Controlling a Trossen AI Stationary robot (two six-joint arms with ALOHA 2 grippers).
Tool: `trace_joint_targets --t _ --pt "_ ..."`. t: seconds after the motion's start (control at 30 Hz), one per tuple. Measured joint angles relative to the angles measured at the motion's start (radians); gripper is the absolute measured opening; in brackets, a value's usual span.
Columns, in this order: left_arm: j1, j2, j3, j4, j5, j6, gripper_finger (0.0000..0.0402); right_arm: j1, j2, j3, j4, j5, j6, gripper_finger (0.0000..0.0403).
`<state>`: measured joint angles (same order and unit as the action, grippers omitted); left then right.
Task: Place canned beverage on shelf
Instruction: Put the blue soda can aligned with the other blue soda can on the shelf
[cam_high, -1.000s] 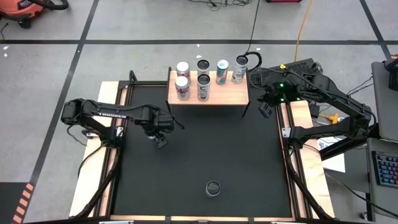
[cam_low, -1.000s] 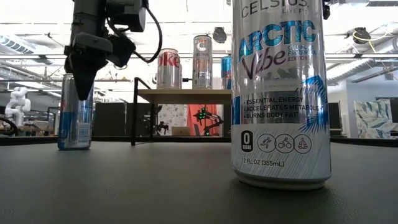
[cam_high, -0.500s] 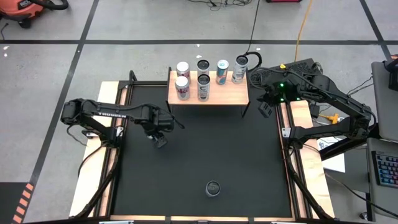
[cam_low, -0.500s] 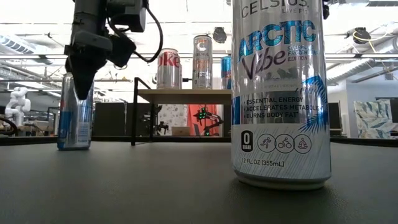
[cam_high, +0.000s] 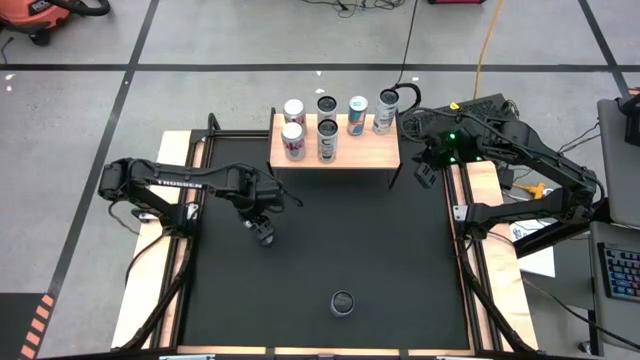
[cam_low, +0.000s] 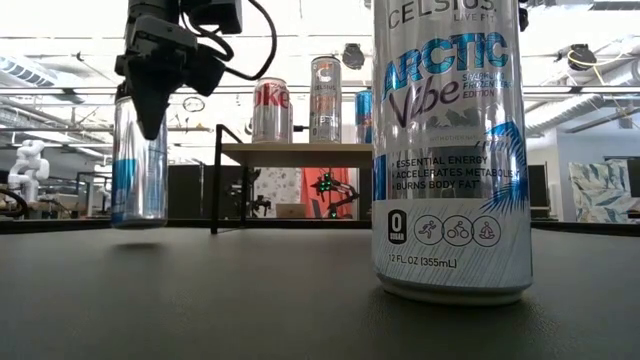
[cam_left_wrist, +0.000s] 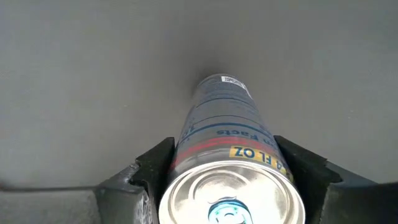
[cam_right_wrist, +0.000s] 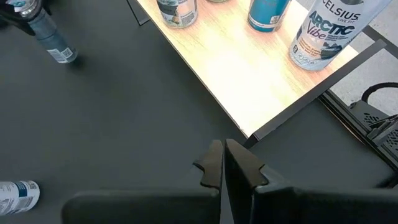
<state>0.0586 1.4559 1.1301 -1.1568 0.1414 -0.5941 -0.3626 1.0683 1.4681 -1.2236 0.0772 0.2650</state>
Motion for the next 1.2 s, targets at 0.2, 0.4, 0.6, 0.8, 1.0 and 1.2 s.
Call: trace_joint_targets --t 0.2,0.4,0.6,0.8,1.0,1.2 --pt "0.000 0.000 0.000 0.001 -0.014 0.000 0.0220 0.000 0.000 0.000 0.001 0.000 0.003 0.0000" --pt "0.000 0.000 0.000 -0.001 -0.014 0.007 0.0221 0.000 0.000 0.000 0.001 0.000 0.003 0.0000" --pt "0.000 0.000 0.000 -0.001 -0.019 0.007 0.0221 0.000 0.000 0.000 0.004 0.000 -0.003 0.0000" --pt "0.000 0.000 0.000 -0.002 -0.019 0.006 0.0221 -0.001 0.000 0.000 0.008 -0.101 0.011 0.0006" --pt "0.000 0.000 0.000 0.002 -0.026 0.000 0.0221 0.000 0.000 0.000 0.000 -0.159 0.022 0.0074" --pt "0.000 0.000 0.000 0.007 -0.026 0.006 0.0221 0.000 0.000 0.000 -0.028 -0.161 0.098 0.0192"
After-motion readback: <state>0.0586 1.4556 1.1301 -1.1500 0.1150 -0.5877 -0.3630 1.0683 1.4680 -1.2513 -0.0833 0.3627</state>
